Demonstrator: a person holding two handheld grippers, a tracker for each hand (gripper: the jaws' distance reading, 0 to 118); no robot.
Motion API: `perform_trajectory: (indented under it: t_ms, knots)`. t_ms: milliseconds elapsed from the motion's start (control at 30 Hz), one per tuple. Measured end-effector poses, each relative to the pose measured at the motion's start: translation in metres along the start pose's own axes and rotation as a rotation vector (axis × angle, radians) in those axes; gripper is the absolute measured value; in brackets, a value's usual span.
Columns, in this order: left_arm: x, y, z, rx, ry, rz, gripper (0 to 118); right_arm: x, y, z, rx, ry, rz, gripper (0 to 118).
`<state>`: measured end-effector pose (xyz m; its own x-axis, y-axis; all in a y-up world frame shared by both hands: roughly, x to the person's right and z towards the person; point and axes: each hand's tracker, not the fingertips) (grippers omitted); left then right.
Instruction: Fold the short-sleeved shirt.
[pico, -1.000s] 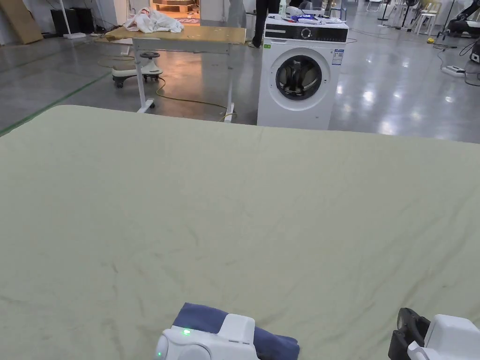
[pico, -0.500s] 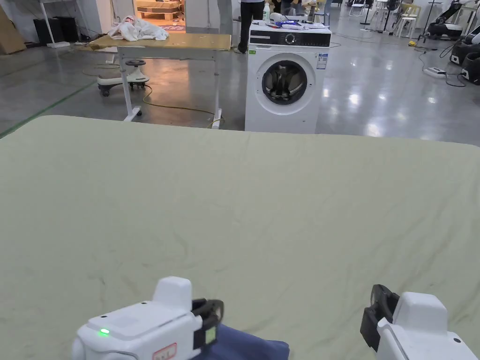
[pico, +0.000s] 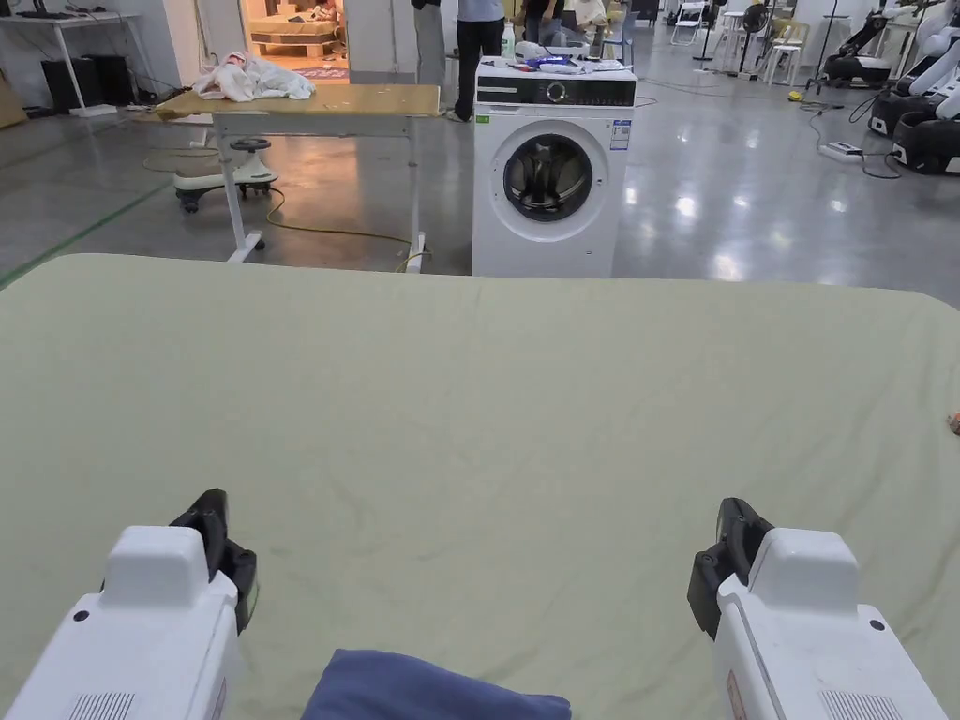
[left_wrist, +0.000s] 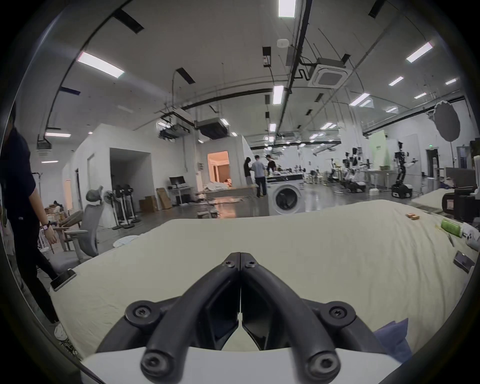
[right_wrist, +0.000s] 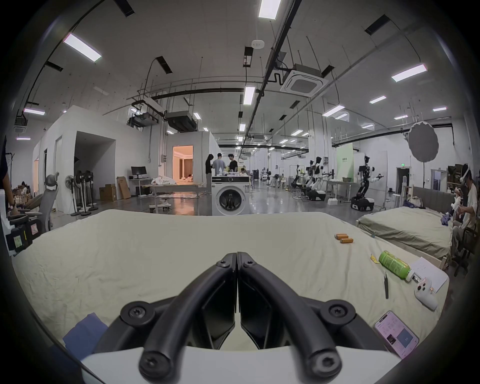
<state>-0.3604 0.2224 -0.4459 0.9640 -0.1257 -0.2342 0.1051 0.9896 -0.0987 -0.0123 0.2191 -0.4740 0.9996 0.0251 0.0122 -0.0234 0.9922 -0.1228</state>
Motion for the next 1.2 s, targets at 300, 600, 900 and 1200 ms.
perform_trajectory:
  t_ms: [300,600,900,1200]
  knots:
    - [-0.019,-0.013,0.001,-0.065,-0.028,0.058,0,-0.028,-0.019,0.033,-0.094,0.118,0.071,0]
    - [-0.038,-0.043,0.002,-0.197,-0.076,0.103,0,-0.095,-0.093,0.046,-0.279,0.316,0.127,0]
    - [-0.063,-0.072,-0.008,-0.399,-0.231,0.253,0,-0.104,-0.145,0.019,-0.367,0.192,0.115,0]
    - [-0.099,-0.097,-0.066,-0.67,-0.602,0.591,36,-0.099,-0.15,0.009,-0.426,0.169,0.086,0]
